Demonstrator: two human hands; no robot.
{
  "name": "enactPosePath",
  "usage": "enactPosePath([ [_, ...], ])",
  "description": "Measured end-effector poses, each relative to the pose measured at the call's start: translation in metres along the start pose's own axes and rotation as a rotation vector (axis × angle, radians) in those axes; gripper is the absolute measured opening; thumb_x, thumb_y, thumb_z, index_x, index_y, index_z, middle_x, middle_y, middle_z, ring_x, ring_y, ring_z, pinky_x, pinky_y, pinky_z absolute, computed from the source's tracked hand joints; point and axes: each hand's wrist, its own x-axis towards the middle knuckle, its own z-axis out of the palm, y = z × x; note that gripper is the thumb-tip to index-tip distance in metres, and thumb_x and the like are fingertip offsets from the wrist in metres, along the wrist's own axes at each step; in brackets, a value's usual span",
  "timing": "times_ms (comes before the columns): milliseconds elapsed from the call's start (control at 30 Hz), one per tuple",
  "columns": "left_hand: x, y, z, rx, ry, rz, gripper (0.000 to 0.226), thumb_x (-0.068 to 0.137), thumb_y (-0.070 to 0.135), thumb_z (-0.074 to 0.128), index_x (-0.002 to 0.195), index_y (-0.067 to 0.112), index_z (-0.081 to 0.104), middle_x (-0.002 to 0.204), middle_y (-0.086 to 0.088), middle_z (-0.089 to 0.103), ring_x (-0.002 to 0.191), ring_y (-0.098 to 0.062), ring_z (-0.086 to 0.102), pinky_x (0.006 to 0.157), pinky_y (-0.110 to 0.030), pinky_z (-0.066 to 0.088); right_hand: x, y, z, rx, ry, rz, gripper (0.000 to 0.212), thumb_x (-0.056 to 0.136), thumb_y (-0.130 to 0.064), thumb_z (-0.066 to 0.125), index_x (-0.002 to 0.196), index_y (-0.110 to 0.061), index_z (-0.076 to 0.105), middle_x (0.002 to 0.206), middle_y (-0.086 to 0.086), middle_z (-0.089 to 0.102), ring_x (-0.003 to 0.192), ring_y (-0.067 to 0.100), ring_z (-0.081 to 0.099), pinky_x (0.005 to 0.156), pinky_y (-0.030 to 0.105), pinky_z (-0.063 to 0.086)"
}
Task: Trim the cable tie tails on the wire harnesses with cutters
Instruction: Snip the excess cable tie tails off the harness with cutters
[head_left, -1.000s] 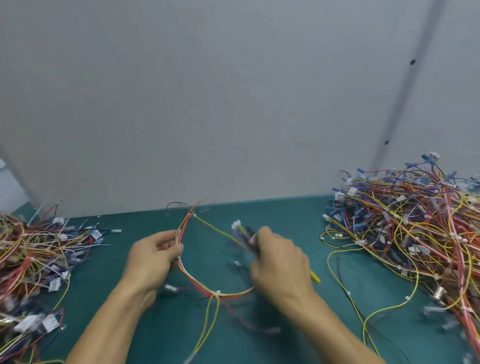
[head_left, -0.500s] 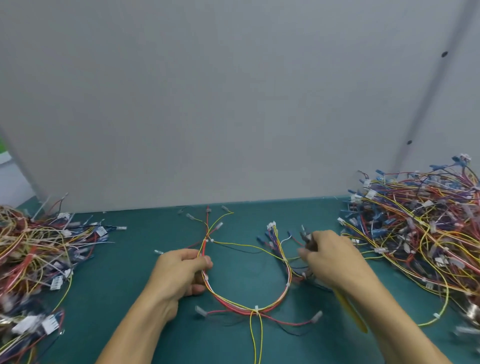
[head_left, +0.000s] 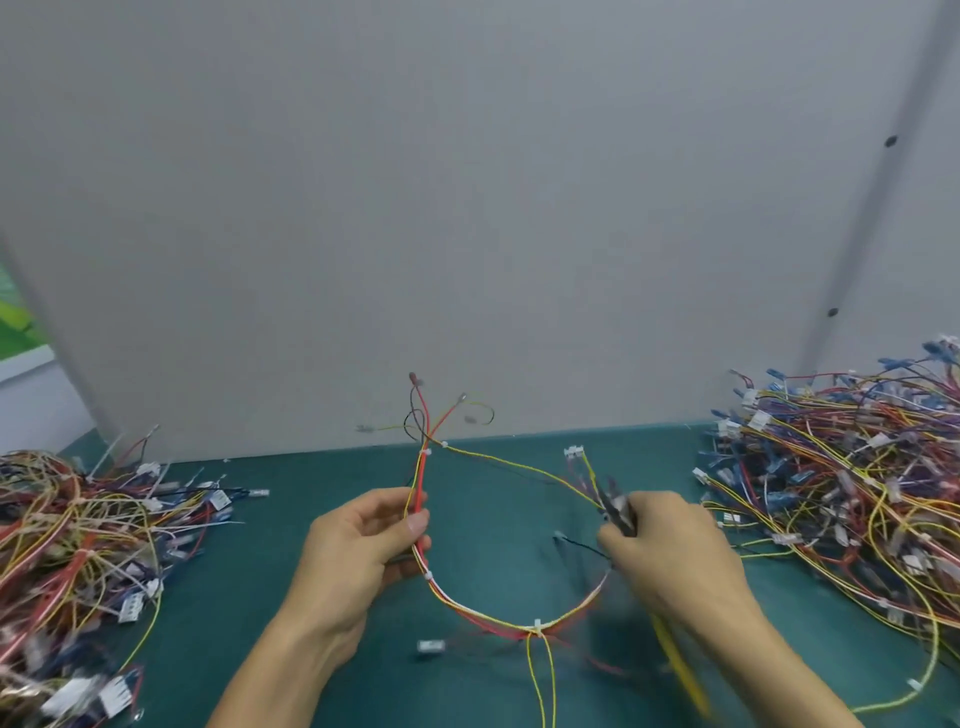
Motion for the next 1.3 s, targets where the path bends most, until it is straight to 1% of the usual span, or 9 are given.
enactPosePath([
  [133, -0.001, 0.011, 0.004, -0.03, 0.011, 0.113, 0.02, 0.079, -0.006, 0.067, 0.079, 0.012, 0.076, 0.074, -0.005, 0.067, 0.064, -0.019, 0.065, 0.055, -0.027, 0.056, 0.008, -0.003, -0.023, 0.268, 0.203, -0.084, 0.033, 0.081, -0.028, 0.063, 0.055, -0.011, 0.051, 0.045, -0.004, 0.047, 0.053, 0.018, 0.045, 0.053, 0.028, 0.038],
  [267, -0.003, 0.014, 0.006, 0.105, 0.003, 0.194, 0.03, 0.08, -0.007, 0.068, 0.079, 0.021, 0.077, 0.07, -0.005, 0.068, 0.062, -0.015, 0.064, 0.056, -0.024, 0.055, 0.007, -0.006, -0.024, 0.297, 0.139, -0.112, 0.031, 0.083, -0.03, 0.064, 0.062, -0.007, 0.06, 0.052, 0.004, 0.056, 0.058, 0.025, 0.05, 0.054, 0.029, 0.037],
  [400, -0.001, 0.01, 0.003, 0.569, -0.076, 0.279, 0.039, 0.082, 0.001, 0.069, 0.081, 0.039, 0.073, 0.06, 0.0, 0.064, 0.054, -0.01, 0.054, 0.06, -0.027, 0.051, 0.004, -0.01, -0.018, 0.339, 0.062, -0.129, 0.032, 0.085, -0.03, 0.065, 0.066, -0.005, 0.061, 0.06, 0.007, 0.062, 0.06, 0.024, 0.052, 0.056, 0.03, 0.038],
  [500, -0.001, 0.005, 0.001, 0.973, -0.164, 0.352, 0.03, 0.083, 0.012, 0.07, 0.081, 0.042, 0.07, 0.066, 0.012, 0.065, 0.061, -0.003, 0.057, 0.064, -0.017, 0.046, 0.002, -0.013, -0.014, 0.429, 0.047, -0.117, 0.029, 0.084, -0.03, 0.065, 0.067, -0.006, 0.063, 0.06, 0.009, 0.061, 0.058, 0.025, 0.048, 0.057, 0.031, 0.037],
  [600, -0.001, 0.005, 0.0, 1.108, -0.276, 0.322, 0.025, 0.084, 0.015, 0.068, 0.082, 0.04, 0.07, 0.07, 0.014, 0.066, 0.067, -0.001, 0.058, 0.062, -0.011, 0.043, 0.003, -0.013, -0.011, 0.656, 0.049, -0.018, 0.027, 0.083, -0.023, 0.066, 0.062, -0.006, 0.062, 0.05, 0.0, 0.053, 0.052, 0.014, 0.041, 0.057, 0.031, 0.035],
  [733, -0.001, 0.01, -0.008, 0.752, -0.371, 0.161, 0.029, 0.085, 0.0, 0.065, 0.077, 0.028, 0.071, 0.062, 0.001, 0.065, 0.058, -0.008, 0.057, 0.061, -0.021, 0.049, 0.013, -0.003, -0.006, 0.868, 0.079, 0.159, 0.03, 0.083, -0.01, 0.062, 0.054, -0.009, 0.053, 0.051, 0.005, 0.048, 0.054, 0.016, 0.038, 0.059, 0.034, 0.029],
  [867, 0.001, 0.012, -0.01, 0.087, -0.106, 0.044, 0.016, 0.088, -0.008, 0.056, 0.084, 0.006, 0.062, 0.068, -0.007, 0.063, 0.061, -0.017, 0.065, 0.057, -0.029, 0.056, 0.024, 0.012, -0.004, 0.94, 0.124, 0.298, 0.021, 0.082, -0.007, 0.06, 0.062, -0.007, 0.054, 0.061, 0.013, 0.046, 0.064, 0.023, 0.037, 0.065, 0.039, 0.028],
  [967, 0.006, 0.013, -0.007, -0.205, -0.014, -0.025, 0.015, 0.09, -0.008, 0.051, 0.088, 0.005, 0.057, 0.069, -0.005, 0.065, 0.062, -0.02, 0.068, 0.056, -0.033, 0.059, 0.029, 0.018, -0.004, 0.915, 0.141, 0.296, 0.021, 0.081, -0.009, 0.06, 0.062, -0.008, 0.053, 0.062, 0.013, 0.044, 0.064, 0.024, 0.035, 0.064, 0.039, 0.027],
  [1300, 0.01, 0.015, -0.006, -0.376, 0.073, 0.059, 0.02, 0.09, -0.011, 0.049, 0.088, 0.008, 0.055, 0.072, -0.006, 0.066, 0.067, -0.024, 0.072, 0.054, -0.032, 0.058, 0.034, 0.024, -0.004, 0.913, 0.162, 0.278, 0.019, 0.079, -0.011, 0.064, 0.062, -0.006, 0.058, 0.062, 0.014, 0.049, 0.065, 0.024, 0.039, 0.065, 0.041, 0.031],
])
